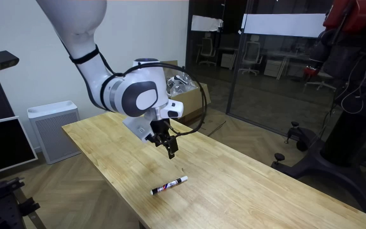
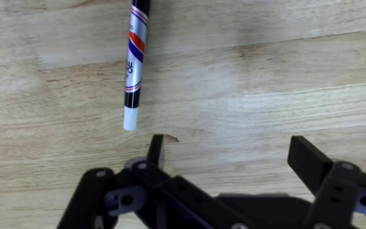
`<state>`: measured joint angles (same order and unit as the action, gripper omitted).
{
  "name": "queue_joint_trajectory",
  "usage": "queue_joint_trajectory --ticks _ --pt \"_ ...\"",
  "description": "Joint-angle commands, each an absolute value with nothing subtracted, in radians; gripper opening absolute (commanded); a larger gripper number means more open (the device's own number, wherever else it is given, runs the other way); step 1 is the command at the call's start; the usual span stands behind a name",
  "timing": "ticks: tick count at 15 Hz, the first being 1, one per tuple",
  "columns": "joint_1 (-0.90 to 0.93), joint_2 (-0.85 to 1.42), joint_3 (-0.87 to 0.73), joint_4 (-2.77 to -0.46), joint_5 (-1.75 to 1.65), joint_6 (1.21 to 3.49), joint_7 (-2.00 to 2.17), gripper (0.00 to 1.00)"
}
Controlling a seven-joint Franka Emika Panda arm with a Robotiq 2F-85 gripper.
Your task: Move marker backwards
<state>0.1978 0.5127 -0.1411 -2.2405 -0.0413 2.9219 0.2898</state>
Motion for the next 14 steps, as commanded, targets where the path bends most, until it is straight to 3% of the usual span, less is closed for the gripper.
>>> queue_joint_trajectory --ticks 1,8,14 --pt "0.287 0.473 -0.227 -2.369 -0.012 3.052 0.419 1.0" --pt "0.035 0.438 0.049 -2.52 0.245 3.221 0.357 1.0" --pt "-0.237 0.389 0.285 -2.664 0.249 3.363 0.358 1.0"
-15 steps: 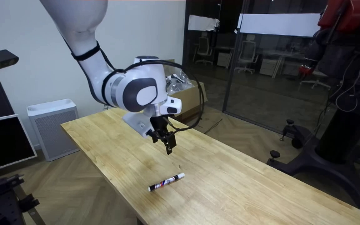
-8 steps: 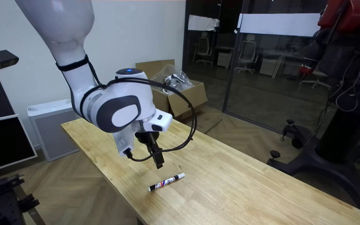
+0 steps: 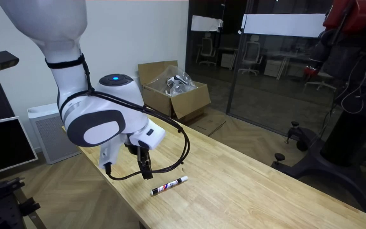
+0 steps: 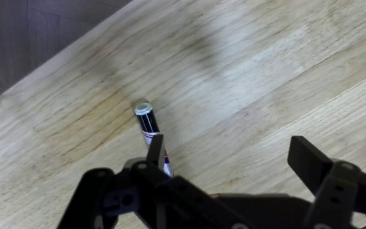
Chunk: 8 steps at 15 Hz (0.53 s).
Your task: Move marker backwards
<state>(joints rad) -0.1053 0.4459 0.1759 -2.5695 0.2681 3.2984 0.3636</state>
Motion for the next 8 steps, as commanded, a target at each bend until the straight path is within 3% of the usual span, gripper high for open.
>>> queue_joint_trajectory --ticks 1,2,8 --pt "-0.299 0.386 0.335 -2.684 0.212 3.389 0.359 1.0" --pt "-0.195 0.429 0.25 -2.62 0.24 3.349 0.369 1.0" --pt "-0.285 0.401 0.288 -2.663 0.166 3.301 0.333 1.0"
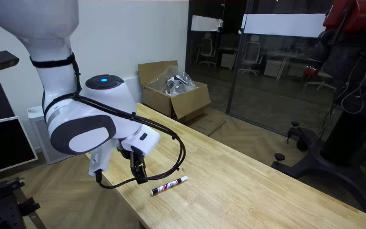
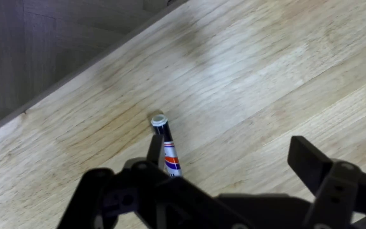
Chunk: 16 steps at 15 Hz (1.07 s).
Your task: Move marker backwards
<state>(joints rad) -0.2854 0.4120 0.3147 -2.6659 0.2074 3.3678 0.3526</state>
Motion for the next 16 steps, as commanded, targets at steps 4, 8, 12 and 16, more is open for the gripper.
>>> queue_joint_trajectory --ticks 4,8,12,16 --pt "-0.322 0.381 0.26 -2.669 0.13 3.178 0.233 1.0" --pt "-0.285 0.358 0.151 -2.664 0.122 3.124 0.124 1.0" --pt "-0.286 0.375 0.12 -2.655 0.134 3.141 0.073 1.0" --pt "-0.282 0.363 0.102 -2.654 0.13 3.138 0.056 1.0"
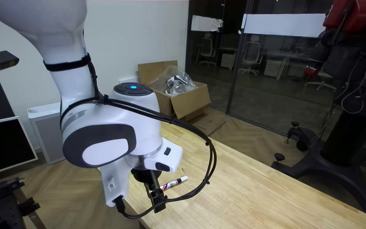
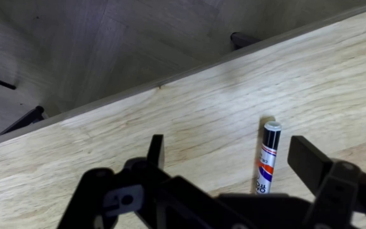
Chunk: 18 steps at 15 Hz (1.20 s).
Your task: Move marker backwards
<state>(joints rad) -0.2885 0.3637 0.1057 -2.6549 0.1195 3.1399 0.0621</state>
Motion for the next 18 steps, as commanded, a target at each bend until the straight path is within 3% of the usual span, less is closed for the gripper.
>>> queue_joint_trajectory --ticks 1,12,18 --pt "-0.278 0.376 0.096 -2.624 0.123 3.122 0.049 1.0" --pt "-0.27 0.518 0.064 -2.295 0.138 2.902 -0.045 1.0" --pt "-0.193 0.679 0.046 -2.129 0.114 2.905 -0.024 1.0"
